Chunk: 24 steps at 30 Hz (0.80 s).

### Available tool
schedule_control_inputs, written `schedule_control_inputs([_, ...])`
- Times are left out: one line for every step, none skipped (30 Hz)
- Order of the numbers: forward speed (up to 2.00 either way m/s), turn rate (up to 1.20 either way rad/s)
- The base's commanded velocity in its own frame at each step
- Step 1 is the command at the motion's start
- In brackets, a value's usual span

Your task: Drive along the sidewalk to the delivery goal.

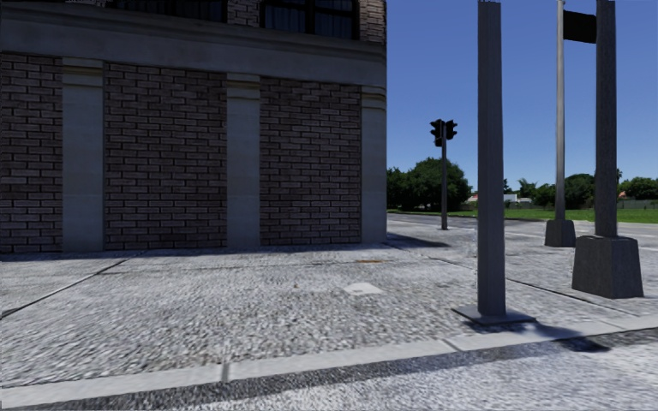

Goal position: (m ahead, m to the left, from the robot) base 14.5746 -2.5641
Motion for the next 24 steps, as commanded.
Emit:
schedule_control_inputs([2.0,0.0])
schedule_control_inputs([2.0,0.0])
schedule_control_inputs([2.0,0.0])
schedule_control_inputs([2.0,0.0])
schedule_control_inputs([2.0,0.0])
schedule_control_inputs([2.0,0.0])
schedule_control_inputs([2.0,0.0])
schedule_control_inputs([2.0,0.0])
schedule_control_inputs([2.0,0.0])
schedule_control_inputs([2.0,0.0])
schedule_control_inputs([2.0,0.0])
schedule_control_inputs([1.98,0.0])
schedule_control_inputs([1.98,0.0])
schedule_control_inputs([1.74,0.0])
schedule_control_inputs([1.52,0.0])
schedule_control_inputs([1.43,0.0])
schedule_control_inputs([1.43,0.0])
schedule_control_inputs([1.4,0.0])
schedule_control_inputs([1.39,0.0])
schedule_control_inputs([1.39,0.0])
schedule_control_inputs([1.39,0.0])
schedule_control_inputs([1.39,0.0])
schedule_control_inputs([1.39,0.0])
schedule_control_inputs([1.39,0.0])
